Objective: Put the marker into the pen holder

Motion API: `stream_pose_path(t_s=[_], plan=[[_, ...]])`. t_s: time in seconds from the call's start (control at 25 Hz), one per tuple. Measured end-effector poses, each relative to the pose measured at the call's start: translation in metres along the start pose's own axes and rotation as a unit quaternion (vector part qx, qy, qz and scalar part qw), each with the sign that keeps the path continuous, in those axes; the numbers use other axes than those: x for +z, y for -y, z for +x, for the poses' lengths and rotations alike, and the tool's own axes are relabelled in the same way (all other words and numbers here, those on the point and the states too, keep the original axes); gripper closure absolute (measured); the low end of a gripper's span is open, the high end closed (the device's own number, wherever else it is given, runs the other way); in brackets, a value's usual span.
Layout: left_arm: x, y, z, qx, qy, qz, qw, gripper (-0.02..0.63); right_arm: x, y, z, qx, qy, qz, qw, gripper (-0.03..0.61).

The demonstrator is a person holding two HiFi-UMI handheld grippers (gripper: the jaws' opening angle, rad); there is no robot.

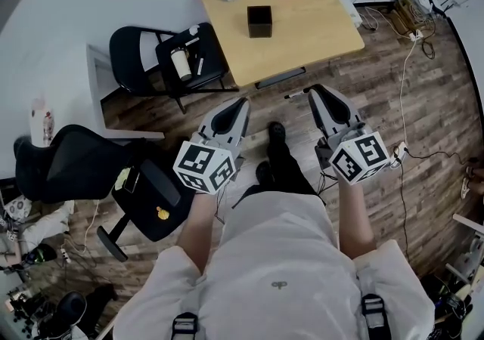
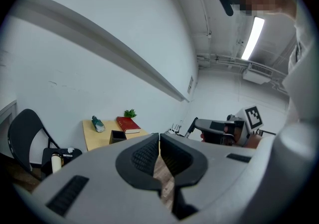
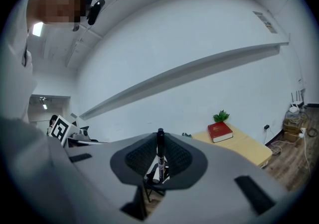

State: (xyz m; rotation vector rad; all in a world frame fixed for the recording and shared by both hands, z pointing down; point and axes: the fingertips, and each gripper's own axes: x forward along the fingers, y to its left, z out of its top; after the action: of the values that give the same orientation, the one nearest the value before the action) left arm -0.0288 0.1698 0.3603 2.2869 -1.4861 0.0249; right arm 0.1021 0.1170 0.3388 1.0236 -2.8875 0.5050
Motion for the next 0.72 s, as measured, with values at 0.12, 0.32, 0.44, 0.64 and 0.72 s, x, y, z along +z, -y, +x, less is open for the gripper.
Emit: stream_pose_path(t_s=[0.12, 0.32, 0.44, 0.64, 0.72], plan=[[0.008, -0.009, 0.015, 0.001, -0.001, 0.001, 1.0, 0.604, 0.007, 0.011, 0.018, 0.007, 0.004, 0.0, 1.0, 0.537], [0.025, -0.021, 0.041, 0.007, 0.001, 0.002, 1.0, 0.604, 0.021, 0.027, 0.05, 0.021, -0.004, -0.005, 1.0, 0.537], [0.032, -0.029, 0.057, 0.011, -0.002, 0.002, 0.9999, 0.604, 0.028, 0.04, 0.068, 0.028, -0.003, -0.004, 1.0, 0.536], [0.039, -0.041, 0.088, 0.024, -0.009, 0.0, 0.9997, 0.604, 0.038, 0.068, 0.093, 0.037, -0.003, -0.004, 0.999, 0.537], [0.042, -0.044, 0.1, 0.027, -0.012, -0.001, 0.9996, 0.604, 0.042, 0.08, 0.102, 0.04, -0.004, -0.005, 0.999, 0.537]])
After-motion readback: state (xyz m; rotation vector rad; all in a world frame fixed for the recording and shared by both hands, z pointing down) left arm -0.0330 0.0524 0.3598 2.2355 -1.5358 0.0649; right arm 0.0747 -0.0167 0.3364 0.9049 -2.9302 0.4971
